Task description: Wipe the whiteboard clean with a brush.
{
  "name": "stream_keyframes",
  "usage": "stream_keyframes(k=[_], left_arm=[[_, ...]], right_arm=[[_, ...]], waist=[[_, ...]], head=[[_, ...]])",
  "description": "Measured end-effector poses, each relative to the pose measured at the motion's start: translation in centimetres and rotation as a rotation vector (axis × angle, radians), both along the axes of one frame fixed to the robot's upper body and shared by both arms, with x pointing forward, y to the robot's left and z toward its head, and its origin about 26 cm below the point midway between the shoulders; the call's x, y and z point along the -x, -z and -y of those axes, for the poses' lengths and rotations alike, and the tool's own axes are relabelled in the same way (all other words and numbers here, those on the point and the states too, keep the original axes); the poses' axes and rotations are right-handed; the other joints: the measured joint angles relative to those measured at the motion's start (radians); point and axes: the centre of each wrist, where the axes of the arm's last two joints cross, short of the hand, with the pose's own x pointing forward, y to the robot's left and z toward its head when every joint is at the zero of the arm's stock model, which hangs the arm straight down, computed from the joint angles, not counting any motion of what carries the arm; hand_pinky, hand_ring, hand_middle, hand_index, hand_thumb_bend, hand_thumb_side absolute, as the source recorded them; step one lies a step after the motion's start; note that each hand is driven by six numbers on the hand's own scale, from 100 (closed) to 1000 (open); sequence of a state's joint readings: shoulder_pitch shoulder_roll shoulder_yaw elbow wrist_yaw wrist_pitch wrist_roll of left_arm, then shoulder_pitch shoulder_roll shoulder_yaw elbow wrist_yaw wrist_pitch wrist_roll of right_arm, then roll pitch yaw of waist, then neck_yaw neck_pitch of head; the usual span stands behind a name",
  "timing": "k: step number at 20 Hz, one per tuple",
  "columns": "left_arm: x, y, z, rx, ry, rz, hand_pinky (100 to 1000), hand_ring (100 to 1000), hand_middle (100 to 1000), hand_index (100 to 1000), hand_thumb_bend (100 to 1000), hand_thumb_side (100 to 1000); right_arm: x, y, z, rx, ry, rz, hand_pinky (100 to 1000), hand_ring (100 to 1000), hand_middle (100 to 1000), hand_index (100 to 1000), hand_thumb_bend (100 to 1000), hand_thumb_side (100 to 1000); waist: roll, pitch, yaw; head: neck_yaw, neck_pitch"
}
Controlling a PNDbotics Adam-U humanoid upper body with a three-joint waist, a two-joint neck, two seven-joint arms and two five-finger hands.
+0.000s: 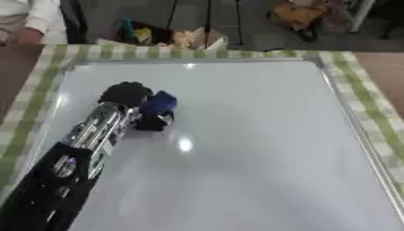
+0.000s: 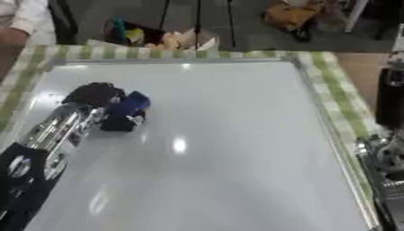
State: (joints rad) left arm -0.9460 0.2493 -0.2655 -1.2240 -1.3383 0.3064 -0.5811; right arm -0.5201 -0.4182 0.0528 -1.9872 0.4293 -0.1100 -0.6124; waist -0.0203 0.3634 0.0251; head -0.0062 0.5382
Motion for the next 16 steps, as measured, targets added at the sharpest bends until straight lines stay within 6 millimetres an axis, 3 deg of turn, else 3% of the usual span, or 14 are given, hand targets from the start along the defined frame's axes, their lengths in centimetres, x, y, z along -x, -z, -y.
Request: stream_keyframes(k=[7, 16], left_arm=[[-1.4, -0.2, 0.0, -0.013, -0.01, -0.016, 100, 352, 442, 740, 100, 812], [-1.7, -0.1, -0.1, -0.027, 0.035, -0.016, 100, 351, 440, 737, 100, 811]], right_arm=[[0.0, -0.2, -0.2, 0.002, -0.007, 0.006, 817, 862, 729, 813, 100, 1000], [0.0, -0.2, -0.2, 0.004, -0.009, 0.007, 817, 862, 729, 813, 100, 1000]], waist=[[0.006, 0.0, -0.012], [0.009, 0.0, -0.012]], head=[[0.005, 0.0], [0.006, 0.0]])
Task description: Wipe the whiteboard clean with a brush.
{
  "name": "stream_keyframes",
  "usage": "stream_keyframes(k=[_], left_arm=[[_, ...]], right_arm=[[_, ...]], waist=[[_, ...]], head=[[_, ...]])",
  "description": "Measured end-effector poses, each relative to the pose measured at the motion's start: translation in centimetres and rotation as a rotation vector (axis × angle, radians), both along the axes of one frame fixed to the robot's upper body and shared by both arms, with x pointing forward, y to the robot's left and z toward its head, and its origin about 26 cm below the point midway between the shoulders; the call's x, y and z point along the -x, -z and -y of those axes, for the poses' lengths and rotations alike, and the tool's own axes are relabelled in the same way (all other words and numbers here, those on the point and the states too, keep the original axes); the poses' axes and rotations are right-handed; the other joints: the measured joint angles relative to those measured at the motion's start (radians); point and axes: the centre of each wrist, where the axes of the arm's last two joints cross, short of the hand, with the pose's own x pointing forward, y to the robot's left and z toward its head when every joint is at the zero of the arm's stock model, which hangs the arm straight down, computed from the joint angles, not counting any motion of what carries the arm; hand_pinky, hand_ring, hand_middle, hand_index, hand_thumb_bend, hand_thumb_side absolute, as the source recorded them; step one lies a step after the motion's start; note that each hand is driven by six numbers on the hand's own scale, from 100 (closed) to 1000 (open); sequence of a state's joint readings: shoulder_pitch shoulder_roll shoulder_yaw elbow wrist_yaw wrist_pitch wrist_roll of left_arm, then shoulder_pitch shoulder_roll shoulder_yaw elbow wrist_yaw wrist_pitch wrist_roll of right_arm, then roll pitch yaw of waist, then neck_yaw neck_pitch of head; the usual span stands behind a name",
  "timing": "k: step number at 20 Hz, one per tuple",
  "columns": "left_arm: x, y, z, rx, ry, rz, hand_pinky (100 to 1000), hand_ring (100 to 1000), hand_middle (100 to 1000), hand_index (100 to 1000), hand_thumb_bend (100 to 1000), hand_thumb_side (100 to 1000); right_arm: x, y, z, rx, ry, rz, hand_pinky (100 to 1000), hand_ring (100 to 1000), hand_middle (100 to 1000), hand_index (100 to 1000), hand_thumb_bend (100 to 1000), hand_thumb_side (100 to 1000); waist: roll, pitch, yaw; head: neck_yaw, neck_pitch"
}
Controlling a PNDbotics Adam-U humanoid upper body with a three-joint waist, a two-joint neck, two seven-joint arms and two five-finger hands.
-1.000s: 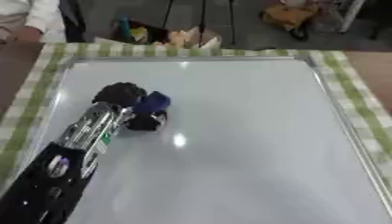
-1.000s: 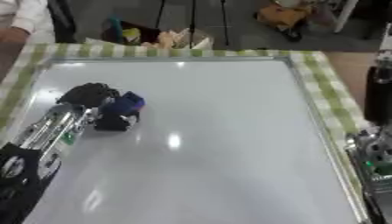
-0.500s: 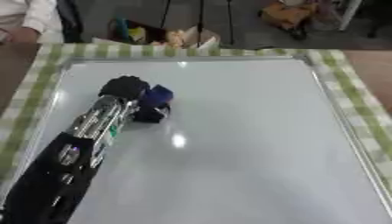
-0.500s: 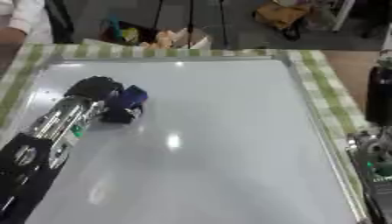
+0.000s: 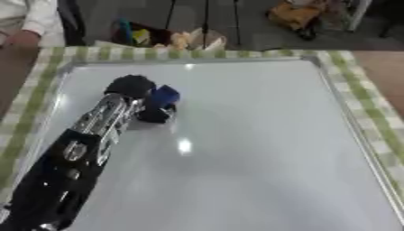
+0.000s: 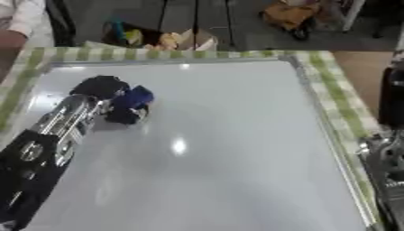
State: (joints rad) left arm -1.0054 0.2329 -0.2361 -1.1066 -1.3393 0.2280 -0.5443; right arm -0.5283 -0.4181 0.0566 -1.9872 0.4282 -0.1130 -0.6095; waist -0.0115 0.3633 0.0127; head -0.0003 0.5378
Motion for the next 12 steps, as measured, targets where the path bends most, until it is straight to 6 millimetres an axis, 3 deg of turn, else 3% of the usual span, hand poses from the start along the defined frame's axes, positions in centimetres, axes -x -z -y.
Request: stream_keyframes(k=[12], left_arm=[[0.23, 0.38, 0.81, -0.06, 0.06, 0.006, 100, 350, 437, 730, 100, 806]], right_arm=[[0.0, 0.0, 0.0, 0.0, 0.0, 0.0, 817, 862, 728, 813, 100, 1000]], waist=[[-0.004, -0.002, 0.003]], head=[[0.004, -0.003]])
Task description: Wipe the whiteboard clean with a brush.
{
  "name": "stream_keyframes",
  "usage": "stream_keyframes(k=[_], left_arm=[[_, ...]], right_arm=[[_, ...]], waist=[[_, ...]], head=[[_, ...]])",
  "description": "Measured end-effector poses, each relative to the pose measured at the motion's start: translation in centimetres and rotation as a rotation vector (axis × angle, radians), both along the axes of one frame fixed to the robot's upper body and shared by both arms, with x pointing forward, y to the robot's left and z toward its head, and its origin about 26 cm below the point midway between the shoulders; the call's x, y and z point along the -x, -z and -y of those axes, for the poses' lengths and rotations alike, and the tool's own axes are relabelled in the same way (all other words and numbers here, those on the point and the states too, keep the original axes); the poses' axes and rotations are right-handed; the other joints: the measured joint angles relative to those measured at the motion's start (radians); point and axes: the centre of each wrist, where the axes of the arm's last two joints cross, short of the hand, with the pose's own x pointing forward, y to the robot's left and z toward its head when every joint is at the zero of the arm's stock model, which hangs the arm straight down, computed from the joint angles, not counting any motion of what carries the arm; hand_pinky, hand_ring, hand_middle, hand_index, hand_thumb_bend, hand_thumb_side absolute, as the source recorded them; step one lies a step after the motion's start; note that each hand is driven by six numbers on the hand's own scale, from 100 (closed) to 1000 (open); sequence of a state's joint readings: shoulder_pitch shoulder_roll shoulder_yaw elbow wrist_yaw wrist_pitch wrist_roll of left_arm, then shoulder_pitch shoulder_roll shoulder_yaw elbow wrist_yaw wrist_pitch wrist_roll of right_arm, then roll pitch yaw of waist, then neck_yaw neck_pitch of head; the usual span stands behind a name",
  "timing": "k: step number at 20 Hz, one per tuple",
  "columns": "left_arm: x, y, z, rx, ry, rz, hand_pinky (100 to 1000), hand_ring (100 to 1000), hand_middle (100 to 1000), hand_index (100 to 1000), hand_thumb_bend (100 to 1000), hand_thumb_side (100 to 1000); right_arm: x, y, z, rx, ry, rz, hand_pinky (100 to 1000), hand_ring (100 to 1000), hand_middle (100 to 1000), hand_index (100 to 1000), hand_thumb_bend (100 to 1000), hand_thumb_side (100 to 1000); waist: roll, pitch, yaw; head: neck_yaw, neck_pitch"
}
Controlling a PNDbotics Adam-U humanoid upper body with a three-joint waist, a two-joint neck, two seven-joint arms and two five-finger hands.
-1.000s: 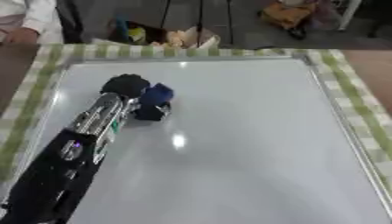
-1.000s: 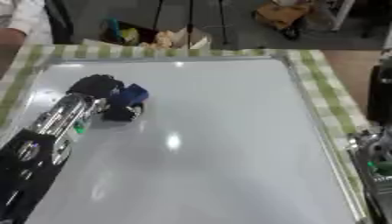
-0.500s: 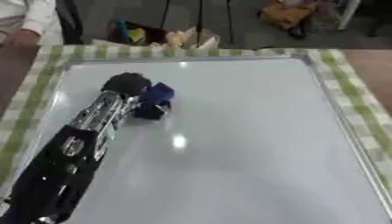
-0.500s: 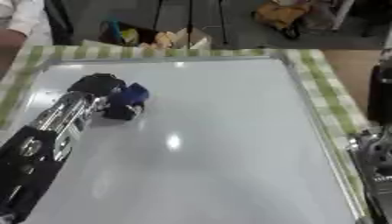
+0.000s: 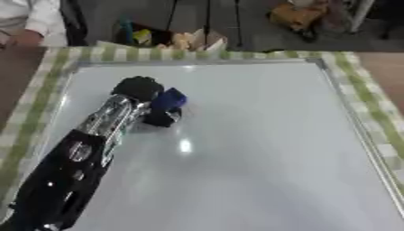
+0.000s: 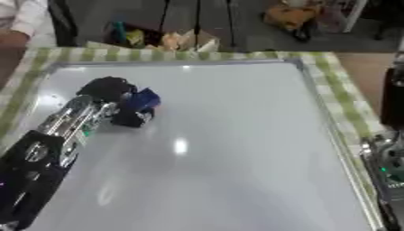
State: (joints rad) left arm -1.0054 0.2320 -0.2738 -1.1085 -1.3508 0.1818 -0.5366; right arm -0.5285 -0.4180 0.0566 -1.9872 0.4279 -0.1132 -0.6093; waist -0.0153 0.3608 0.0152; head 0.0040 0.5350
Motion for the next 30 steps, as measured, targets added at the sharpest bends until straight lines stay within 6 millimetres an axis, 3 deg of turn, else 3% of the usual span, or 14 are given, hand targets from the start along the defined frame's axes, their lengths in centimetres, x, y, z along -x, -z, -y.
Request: stream_keyframes(k=[14, 30], left_arm=[[0.0, 0.3, 0.1, 0.021, -0.059, 0.036, 100, 342, 429, 722, 100, 796], [-0.7, 0.3, -2.2, 0.11, -0.21, 0.059, 100, 322, 413, 719, 100, 799]], right_arm=[[0.0, 0.0, 0.0, -0.001, 0.001, -0.001, 818, 863, 728, 813, 100, 1000], [0.0, 0.1, 0.0, -0.001, 0.002, -0.002, 818, 862, 727, 813, 100, 1000]], waist=[[-0.003, -0.001, 0.005], [-0.01, -0.002, 0.01]], head=[[-0.006, 0.0], [-0.007, 0.0]])
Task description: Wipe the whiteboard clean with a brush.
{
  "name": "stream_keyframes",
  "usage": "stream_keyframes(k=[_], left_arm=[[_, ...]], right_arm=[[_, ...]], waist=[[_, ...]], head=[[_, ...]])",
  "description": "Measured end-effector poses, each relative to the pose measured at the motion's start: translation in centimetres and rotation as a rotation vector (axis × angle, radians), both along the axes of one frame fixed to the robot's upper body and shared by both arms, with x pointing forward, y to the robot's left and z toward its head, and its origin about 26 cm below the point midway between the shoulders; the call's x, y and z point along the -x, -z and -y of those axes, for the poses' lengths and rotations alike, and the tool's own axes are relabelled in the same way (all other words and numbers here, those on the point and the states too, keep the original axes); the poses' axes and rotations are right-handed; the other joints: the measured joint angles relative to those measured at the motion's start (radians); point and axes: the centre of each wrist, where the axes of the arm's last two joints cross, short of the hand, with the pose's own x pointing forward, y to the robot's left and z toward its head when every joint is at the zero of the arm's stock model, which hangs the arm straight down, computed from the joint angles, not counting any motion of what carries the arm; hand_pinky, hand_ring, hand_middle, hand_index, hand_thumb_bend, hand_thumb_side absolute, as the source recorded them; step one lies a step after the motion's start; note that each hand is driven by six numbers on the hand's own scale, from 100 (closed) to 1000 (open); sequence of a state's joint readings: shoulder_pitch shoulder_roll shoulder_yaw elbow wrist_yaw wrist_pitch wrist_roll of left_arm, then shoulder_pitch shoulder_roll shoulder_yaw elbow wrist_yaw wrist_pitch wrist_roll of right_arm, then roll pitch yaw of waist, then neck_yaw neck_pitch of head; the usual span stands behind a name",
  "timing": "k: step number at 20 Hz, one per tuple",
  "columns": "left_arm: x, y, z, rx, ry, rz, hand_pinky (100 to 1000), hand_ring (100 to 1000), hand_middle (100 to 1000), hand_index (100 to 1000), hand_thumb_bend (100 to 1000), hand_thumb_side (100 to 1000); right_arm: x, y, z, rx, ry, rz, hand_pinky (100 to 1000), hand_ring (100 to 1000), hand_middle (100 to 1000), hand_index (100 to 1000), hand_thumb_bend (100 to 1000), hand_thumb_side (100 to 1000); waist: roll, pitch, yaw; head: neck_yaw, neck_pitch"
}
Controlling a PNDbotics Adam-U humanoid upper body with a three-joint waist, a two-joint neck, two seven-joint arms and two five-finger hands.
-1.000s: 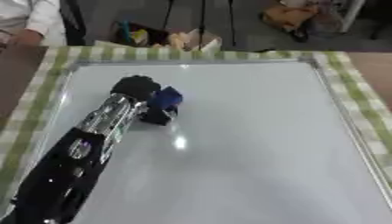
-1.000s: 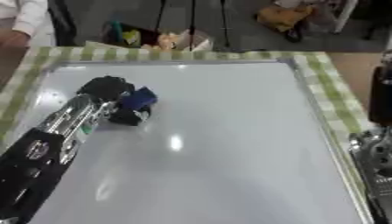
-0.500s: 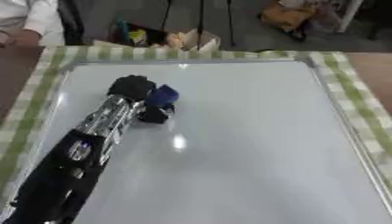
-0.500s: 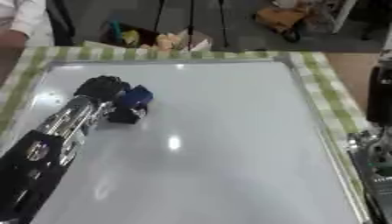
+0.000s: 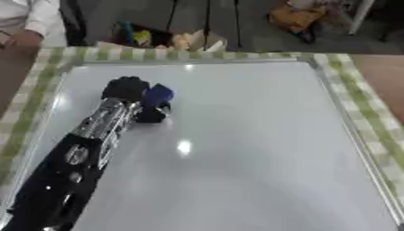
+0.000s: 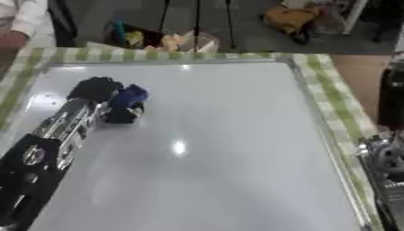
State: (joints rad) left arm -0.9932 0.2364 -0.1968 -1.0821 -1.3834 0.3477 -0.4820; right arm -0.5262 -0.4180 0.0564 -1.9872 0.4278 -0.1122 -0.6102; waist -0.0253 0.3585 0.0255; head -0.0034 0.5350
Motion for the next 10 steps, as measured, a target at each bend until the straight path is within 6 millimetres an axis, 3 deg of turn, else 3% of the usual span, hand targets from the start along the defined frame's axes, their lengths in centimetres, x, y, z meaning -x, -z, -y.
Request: stream_keyframes(k=[10], left_arm=[[0.2, 0.1, -1.8, 0.063, -0.059, 0.004, 100, 313, 407, 720, 100, 803]], right_arm=[[0.0, 0.2, 0.1, -0.002, 0.004, -0.007, 818, 862, 727, 813, 100, 1000]], waist=[[-0.002, -0.002, 0.007]], head=[[-0.008, 0.0]])
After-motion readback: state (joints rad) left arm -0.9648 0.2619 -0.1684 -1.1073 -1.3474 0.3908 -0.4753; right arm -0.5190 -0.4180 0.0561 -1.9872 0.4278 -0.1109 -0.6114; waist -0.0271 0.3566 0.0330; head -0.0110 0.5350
